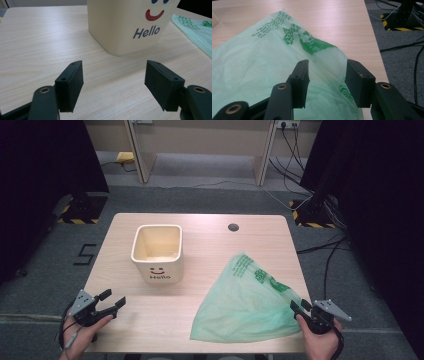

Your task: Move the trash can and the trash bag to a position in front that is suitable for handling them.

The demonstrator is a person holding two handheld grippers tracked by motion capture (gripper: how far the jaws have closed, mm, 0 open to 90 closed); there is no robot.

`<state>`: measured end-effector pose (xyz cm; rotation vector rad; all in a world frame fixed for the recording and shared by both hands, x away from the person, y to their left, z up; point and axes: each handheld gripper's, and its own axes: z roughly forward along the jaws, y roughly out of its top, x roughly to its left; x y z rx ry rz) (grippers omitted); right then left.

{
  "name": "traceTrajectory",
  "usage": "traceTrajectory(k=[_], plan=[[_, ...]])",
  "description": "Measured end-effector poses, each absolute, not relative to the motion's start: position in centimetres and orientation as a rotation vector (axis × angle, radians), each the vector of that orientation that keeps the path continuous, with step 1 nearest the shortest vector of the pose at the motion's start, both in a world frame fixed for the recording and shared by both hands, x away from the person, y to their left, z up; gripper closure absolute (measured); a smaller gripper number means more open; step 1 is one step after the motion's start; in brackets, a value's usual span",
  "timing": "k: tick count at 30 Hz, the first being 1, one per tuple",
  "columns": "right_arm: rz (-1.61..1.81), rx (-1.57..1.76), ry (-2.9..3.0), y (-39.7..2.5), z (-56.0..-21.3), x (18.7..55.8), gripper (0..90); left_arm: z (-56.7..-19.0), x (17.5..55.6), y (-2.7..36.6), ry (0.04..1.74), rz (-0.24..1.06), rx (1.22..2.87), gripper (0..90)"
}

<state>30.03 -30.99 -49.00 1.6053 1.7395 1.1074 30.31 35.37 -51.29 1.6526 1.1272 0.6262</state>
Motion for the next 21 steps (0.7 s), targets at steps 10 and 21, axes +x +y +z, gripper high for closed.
traceTrajectory(k=[10, 21], plan=[[1.104, 1.632, 1.742, -30.8, -48.7, 30.6, 54.1, -51.0, 30.8, 34.7, 1.112, 0.613, 1.670, 30.3], [1.108, 1.632, 1.764, -30.4, -48.1, 31.2, 54.1, -48.6, 32.5, 34.1, 1.054, 0.613, 1.694, 29.9]])
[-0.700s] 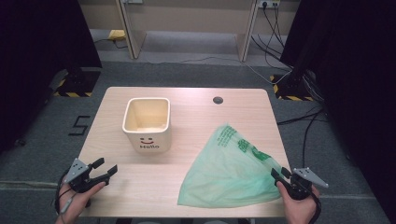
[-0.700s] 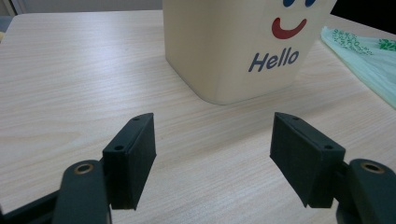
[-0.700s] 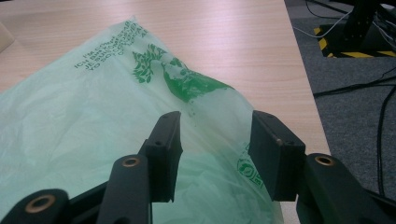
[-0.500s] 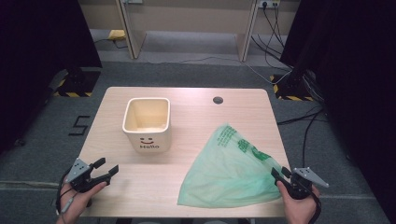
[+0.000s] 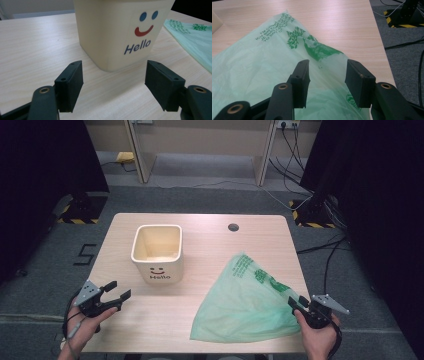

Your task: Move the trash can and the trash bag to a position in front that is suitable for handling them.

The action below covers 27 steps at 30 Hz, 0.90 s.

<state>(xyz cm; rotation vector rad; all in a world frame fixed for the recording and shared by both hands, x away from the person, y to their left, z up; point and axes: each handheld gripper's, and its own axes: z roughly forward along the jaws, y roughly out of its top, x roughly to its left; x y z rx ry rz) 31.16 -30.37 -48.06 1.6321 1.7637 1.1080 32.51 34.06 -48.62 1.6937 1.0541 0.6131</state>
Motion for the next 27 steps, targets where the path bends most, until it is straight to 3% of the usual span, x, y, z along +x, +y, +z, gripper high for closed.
traceTrajectory(k=[10, 14, 27], plan=[[1.121, 1.600, 1.785, -29.2, -46.9, 32.3, 52.3, -45.8, 34.7, 33.9, 1.039, 0.587, 1.656, 29.1], [1.131, 1.590, 1.797, -28.7, -47.0, 32.6, 52.1, -44.9, 36.6, 33.5, 0.964, 0.593, 1.743, 27.6], [1.162, 1.565, 1.837, -28.1, -46.9, 32.8, 51.7, -45.9, 41.4, 32.0, 0.786, 0.515, 1.799, 23.5]])
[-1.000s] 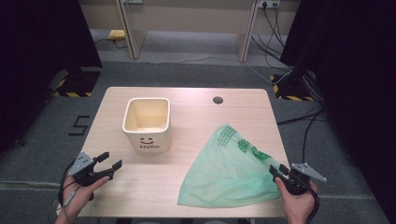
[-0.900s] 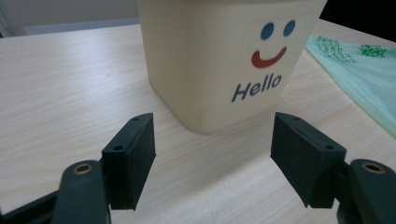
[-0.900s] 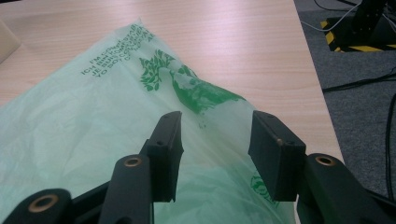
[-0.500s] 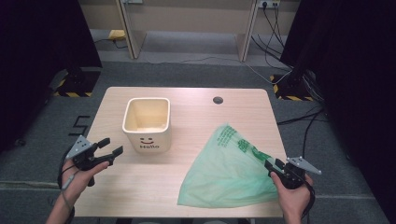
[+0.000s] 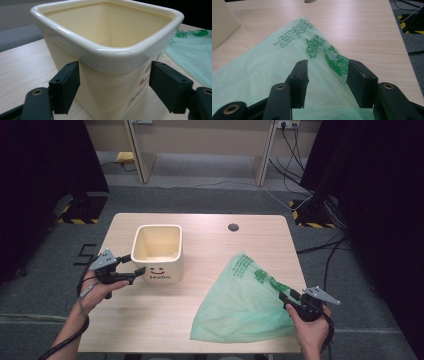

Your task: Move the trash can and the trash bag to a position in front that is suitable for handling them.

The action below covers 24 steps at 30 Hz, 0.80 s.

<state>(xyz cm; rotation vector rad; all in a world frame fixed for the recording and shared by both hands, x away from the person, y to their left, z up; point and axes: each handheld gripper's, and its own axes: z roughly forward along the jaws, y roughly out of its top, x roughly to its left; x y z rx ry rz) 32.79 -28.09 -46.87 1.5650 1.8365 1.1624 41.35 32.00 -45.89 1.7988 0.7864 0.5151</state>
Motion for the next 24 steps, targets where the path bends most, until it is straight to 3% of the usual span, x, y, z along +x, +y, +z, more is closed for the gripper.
traceTrajectory(k=[24], plan=[[1.207, 1.486, 1.920, -25.2, -46.0, 34.0, 51.4, -46.1, 44.4, 29.4, 0.672, 0.484, 1.817, 26.3]])
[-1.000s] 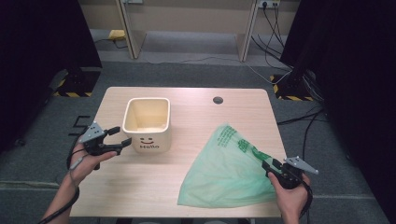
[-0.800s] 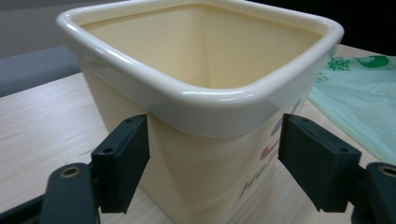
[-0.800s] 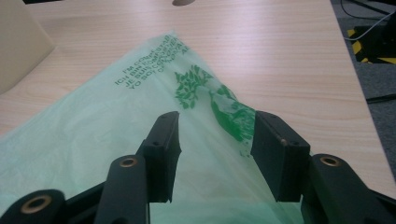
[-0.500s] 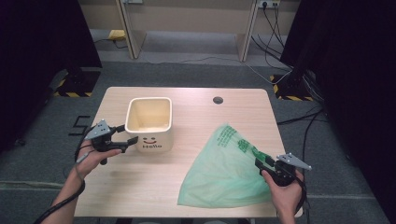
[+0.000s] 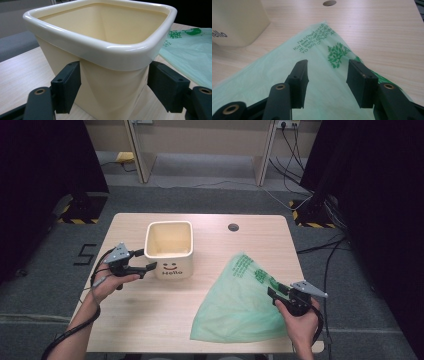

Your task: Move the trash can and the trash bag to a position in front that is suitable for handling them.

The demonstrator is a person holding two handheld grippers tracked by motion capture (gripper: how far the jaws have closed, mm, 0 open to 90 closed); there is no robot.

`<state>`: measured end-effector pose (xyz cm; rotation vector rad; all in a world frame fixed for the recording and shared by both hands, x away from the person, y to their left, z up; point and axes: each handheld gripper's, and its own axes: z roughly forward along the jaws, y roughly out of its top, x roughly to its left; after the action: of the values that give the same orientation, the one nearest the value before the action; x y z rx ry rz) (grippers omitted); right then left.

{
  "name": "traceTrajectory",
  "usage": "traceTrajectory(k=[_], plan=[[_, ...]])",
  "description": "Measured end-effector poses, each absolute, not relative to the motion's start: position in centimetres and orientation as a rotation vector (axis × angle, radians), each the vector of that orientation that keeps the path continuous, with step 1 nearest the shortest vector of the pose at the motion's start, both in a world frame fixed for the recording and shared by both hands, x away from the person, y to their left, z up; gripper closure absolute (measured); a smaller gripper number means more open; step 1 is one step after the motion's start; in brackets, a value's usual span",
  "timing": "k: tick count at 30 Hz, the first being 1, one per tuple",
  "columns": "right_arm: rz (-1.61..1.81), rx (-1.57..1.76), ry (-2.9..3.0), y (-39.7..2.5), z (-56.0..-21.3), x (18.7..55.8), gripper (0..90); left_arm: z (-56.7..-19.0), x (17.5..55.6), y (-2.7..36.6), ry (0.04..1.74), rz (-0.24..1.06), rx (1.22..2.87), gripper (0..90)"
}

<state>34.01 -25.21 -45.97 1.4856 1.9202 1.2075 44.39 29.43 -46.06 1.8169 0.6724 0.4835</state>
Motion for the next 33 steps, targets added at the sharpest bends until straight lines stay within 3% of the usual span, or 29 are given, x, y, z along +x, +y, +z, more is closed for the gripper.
traceTrajectory(k=[16, 33], plan=[[1.227, 1.428, 1.980, -22.3, -45.2, 35.7, 51.2, -46.0, 45.4, 28.0, 0.677, 0.481, 1.816, 26.9], [1.227, 1.485, 1.924, -24.5, -45.7, 34.3, 50.5, -44.0, 40.0, 32.9, 0.876, 0.460, 1.700, 25.6]])
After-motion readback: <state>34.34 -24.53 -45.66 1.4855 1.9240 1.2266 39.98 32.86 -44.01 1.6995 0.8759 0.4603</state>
